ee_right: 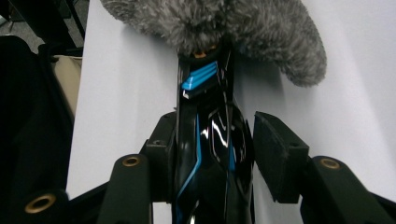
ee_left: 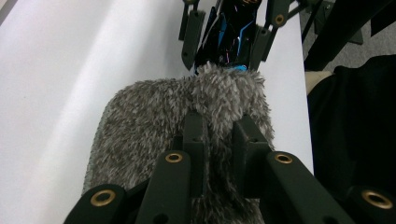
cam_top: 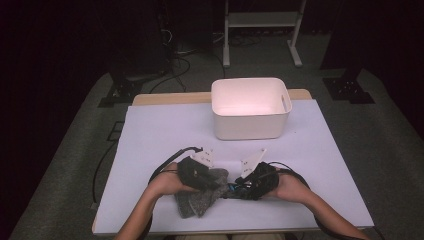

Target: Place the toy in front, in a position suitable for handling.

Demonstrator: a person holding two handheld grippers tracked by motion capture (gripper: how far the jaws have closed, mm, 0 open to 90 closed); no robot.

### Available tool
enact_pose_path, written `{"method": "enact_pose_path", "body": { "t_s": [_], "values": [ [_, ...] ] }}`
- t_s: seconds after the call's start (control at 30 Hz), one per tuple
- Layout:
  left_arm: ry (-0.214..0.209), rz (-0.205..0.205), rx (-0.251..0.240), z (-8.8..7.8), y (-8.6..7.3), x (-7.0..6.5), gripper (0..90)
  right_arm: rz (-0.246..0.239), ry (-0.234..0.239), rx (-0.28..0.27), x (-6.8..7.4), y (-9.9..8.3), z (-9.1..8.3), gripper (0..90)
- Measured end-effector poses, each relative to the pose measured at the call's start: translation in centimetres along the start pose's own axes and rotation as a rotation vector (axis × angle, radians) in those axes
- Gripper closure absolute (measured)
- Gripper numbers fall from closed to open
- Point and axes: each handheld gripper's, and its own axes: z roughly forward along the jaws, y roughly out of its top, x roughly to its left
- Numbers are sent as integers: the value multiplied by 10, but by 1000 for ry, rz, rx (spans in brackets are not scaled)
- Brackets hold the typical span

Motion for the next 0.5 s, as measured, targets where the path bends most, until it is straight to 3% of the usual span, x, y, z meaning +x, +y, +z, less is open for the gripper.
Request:
{"method": "enact_pose_path", "body": {
  "t_s": [0.13, 0.3, 0.5],
  "values": [
    [-2, -13, -13, -2, -6, 3, 778, -8, -18, -9, 1, -1, 0, 544],
    [10, -36, 14, 0, -21, 3, 776, -21, -29, -10, 2, -1, -1, 547],
    [-18, -62, -27, 6, -24, 5, 776, -8, -16, 33, 2, 3, 0, 525]
  ]
}}
